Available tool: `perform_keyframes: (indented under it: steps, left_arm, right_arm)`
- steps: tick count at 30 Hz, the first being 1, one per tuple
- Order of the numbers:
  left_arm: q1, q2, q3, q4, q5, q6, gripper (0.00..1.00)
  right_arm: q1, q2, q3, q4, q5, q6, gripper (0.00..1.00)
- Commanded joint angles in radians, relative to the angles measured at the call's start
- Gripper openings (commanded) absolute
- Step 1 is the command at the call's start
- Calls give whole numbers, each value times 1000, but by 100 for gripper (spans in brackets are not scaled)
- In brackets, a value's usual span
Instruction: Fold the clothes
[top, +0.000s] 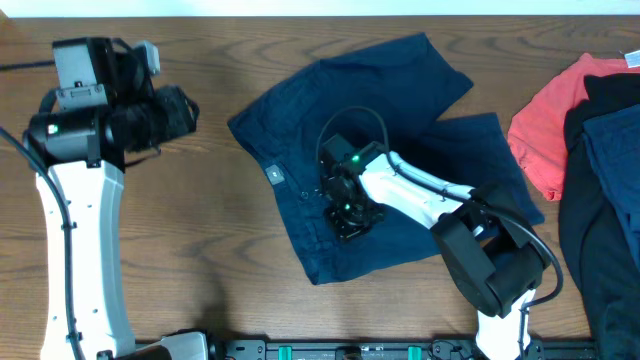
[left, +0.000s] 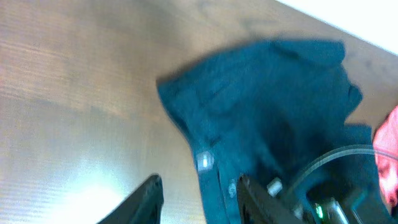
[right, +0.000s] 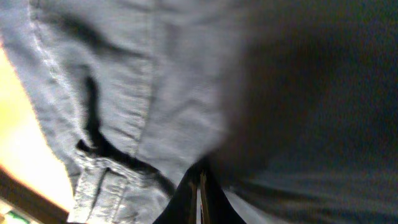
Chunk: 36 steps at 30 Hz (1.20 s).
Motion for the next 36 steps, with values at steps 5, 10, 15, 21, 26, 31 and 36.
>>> perform_keyframes:
  steps: [5, 10, 15, 21, 26, 31, 36]
  left_arm:
    - [5, 4, 0, -146, -2, -8, 46]
    - [4, 6, -4, -200, -2, -7, 49]
    - [-27, 8, -66, -187, -2, 6, 38]
    - [-148, 66, -224, 95, -2, 27, 19]
    - [-261, 235, -270, 352, -2, 161, 13]
    - [-334, 435, -270, 559, -2, 224, 10]
    - [-336, 584, -270, 626, -34, 222, 8]
  right_arm:
    - [32, 39, 46, 50, -195, -177, 7]
    - [-33, 33, 156, 66, -194, -150, 5]
    - [-159, -5, 295, -27, -95, -150, 9]
    - [-317, -76, 370, -118, -89, -79, 9]
    - [-408, -169, 371, -195, -95, -71, 9]
    - [-422, -256, 371, -257, -56, -73, 10]
    - [-422, -318, 371, -293, 18, -37, 11]
